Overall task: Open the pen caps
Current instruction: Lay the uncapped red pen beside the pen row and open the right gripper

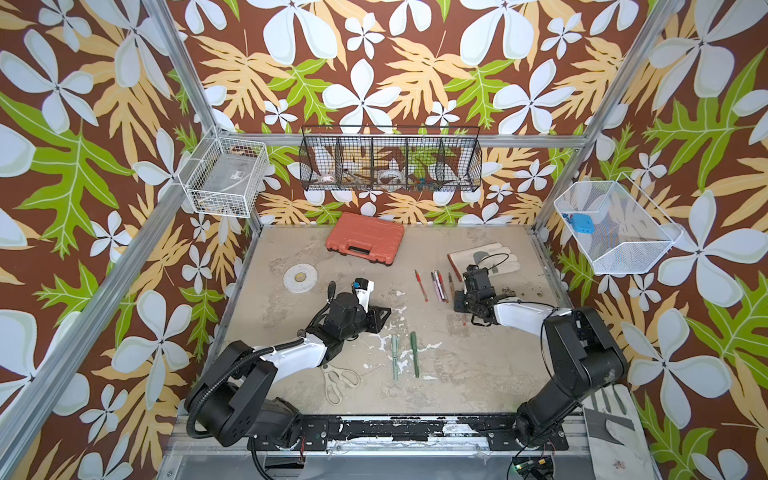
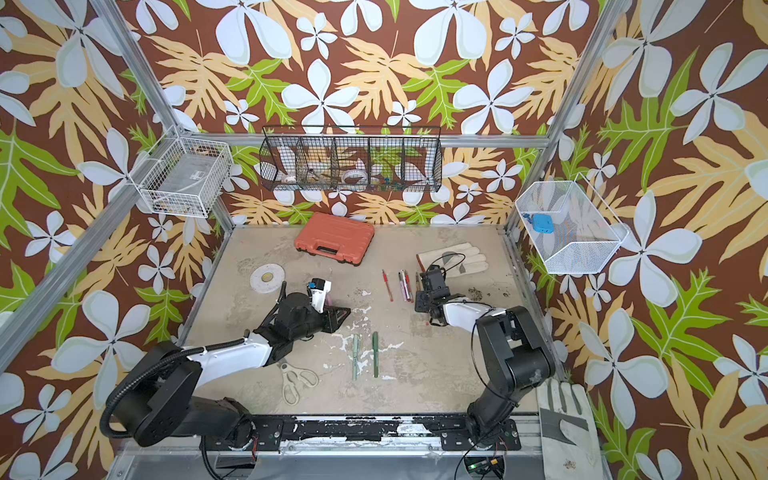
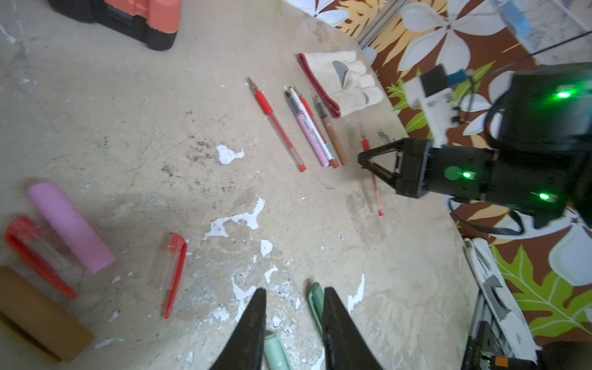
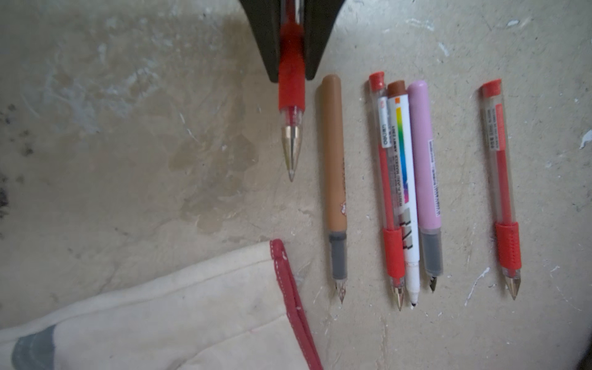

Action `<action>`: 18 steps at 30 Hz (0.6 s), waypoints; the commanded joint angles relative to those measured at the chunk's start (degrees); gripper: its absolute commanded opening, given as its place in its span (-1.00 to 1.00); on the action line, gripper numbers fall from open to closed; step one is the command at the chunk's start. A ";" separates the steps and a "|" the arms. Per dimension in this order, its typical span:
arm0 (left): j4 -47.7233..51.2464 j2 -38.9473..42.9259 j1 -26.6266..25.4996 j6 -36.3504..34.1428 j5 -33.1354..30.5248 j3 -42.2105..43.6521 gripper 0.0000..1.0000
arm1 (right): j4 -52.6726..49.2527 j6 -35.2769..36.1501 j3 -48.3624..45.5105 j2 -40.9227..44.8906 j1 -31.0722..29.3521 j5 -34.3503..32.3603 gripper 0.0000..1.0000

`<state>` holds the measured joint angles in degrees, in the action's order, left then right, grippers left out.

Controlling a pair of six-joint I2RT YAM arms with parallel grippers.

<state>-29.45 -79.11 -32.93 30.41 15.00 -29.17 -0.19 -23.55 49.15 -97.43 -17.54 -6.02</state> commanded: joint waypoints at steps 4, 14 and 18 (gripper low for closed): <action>-2.98 3.17 -0.82 0.19 0.73 1.04 -0.33 | -3.51 -0.32 3.39 -3.81 0.05 -0.57 -0.67; -3.02 3.01 -0.91 0.36 1.82 0.78 -0.32 | -0.45 1.21 1.39 0.21 0.07 0.19 -0.34; -3.02 3.85 -1.42 0.87 2.09 0.87 -0.32 | -1.36 1.11 -1.14 10.23 0.03 1.18 -0.20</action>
<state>-31.05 -75.79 -34.04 30.70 16.58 -28.12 -1.72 -23.09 48.97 -91.98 -17.54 -5.85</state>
